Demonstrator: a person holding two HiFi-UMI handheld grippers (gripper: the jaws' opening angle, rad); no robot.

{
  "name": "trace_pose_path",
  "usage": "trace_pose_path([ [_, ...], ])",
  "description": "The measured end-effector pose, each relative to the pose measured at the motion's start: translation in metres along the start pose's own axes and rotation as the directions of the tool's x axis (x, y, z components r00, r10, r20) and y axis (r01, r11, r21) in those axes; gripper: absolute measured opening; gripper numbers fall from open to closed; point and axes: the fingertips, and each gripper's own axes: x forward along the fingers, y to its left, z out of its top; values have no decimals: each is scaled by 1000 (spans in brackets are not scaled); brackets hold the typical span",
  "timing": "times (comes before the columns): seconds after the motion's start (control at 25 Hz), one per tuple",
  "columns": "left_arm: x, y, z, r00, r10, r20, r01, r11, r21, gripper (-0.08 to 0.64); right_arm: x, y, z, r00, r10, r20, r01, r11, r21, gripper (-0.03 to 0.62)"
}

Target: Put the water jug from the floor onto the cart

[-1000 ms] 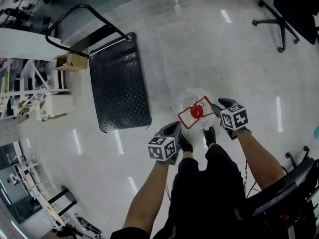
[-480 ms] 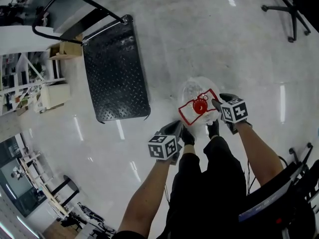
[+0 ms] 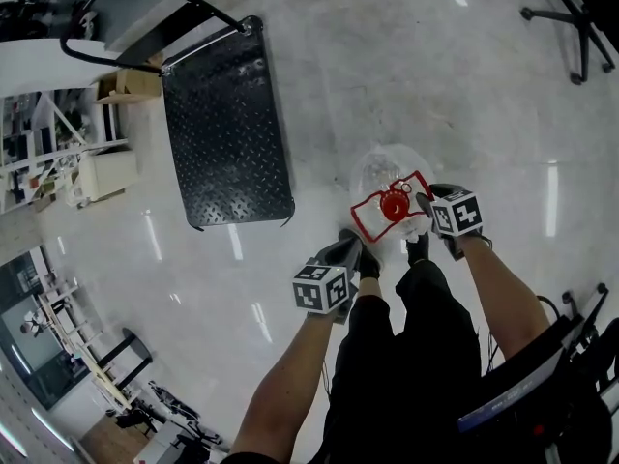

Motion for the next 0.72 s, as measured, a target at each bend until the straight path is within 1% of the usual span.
trace_pose_path([
  [0.04, 0, 1, -1, 1000, 0, -1, 0, 1000, 0, 0, 0, -1, 0, 1000, -3, 2, 3, 1000, 6, 130],
  [0.12, -1, 2, -2, 1000, 3, 4, -3, 1000, -1, 0, 1, 1, 1, 1000, -5, -1, 5, 1000, 4, 43],
  [0.24, -2, 1, 0, 1000, 3, 14, -3, 1000, -9, 0, 2, 3, 0, 1000, -8, -7, 8, 1000, 12, 40],
  [0.4, -12, -7, 9, 999, -2, 49, 3, 999, -32, 0, -5, 10, 2, 1000, 15, -13, -15, 999, 40, 38],
  [0.6, -34, -11, 18, 994, -1, 108, 7, 999, -54, 0, -12, 25, 4, 999, 2, -32, -1, 1000, 23, 40],
  [0.72, -51, -12, 27, 989, 5, 149, 6, 998, -70, 0, -16, 41, 14, 1000, 10, -28, -10, 1000, 4, 40],
])
